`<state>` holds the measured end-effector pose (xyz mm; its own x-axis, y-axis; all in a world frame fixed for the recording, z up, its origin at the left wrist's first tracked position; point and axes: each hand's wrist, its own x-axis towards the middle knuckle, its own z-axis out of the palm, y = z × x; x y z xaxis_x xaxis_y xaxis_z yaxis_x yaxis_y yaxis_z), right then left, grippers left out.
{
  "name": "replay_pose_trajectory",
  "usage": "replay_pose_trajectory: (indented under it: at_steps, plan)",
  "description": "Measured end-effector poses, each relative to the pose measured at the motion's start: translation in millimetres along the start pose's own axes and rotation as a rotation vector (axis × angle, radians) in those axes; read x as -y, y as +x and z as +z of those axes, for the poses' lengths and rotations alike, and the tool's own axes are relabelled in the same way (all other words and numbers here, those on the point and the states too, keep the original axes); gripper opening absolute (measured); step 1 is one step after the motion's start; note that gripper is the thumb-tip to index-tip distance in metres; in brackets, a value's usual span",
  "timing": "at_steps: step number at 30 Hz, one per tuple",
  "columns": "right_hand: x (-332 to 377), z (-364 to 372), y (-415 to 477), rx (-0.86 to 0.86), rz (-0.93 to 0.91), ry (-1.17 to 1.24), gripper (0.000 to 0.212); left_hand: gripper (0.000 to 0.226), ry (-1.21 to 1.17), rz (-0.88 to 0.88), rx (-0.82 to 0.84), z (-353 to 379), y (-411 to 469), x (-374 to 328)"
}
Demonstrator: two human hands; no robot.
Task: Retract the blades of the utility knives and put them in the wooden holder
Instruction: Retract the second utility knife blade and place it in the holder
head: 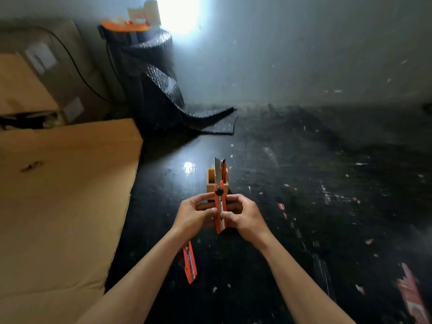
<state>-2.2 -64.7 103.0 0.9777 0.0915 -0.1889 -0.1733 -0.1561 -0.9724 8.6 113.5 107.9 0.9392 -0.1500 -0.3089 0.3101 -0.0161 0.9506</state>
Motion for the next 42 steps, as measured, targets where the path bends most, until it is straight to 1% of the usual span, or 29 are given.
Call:
replay_pose_trajectory:
  at_steps: [6,9,12,15,17,22,25,29,32,35,42]
  plan:
    - [73.9,-6.3,21.4,-0.008,-0.139,0.062,0.034,0.043,-0.104,0.128,0.012,-5.0,5.0,-81.5]
    - [112.1,-8.4,25.4,-0.039,-0.241,0.045,0.025,0.044,-0.1,0.21,0.015,-7.0,5.6,-117.5]
    - [146.4,-11.6,30.6,-0.101,-0.334,0.028,0.022,0.047,-0.073,0.289,0.004,-11.0,7.7,-148.4]
    - [173.1,-17.3,41.0,-0.192,-0.42,-0.046,0.017,0.044,-0.038,0.359,-0.01,-12.5,8.8,-173.5]
    - [188.9,-20.8,45.0,-0.257,-0.495,-0.13,0.02,0.041,-0.041,0.39,-0.001,-12.1,8.5,-186.7]
    - [220.8,-26.7,38.9,-0.316,-0.641,-0.31,0.022,0.043,-0.058,0.435,0.016,-5.4,11.5,-206.2]
    - [227.1,-30.6,38.2,-0.325,-0.657,-0.327,0.018,0.042,-0.054,0.445,0.016,-0.8,13.6,-209.8]
    - [231.0,-34.0,36.9,-0.35,-0.628,-0.356,0.012,0.038,-0.086,0.452,0.026,4.9,12.9,-208.9]
    - [233.3,-34.9,34.8,-0.37,-0.612,-0.384,0.015,0.035,-0.093,0.456,0.019,8.1,11.9,-209.1]
    - [235.1,-36.0,33.5,-0.369,-0.636,-0.414,0.014,0.035,-0.072,0.465,0.017,8.7,9.9,-212.9]
    - [237.7,-41.6,39.3,-0.301,-0.629,-0.502,0.024,0.04,-0.071,0.457,0.008,8.0,8.5,-225.7]
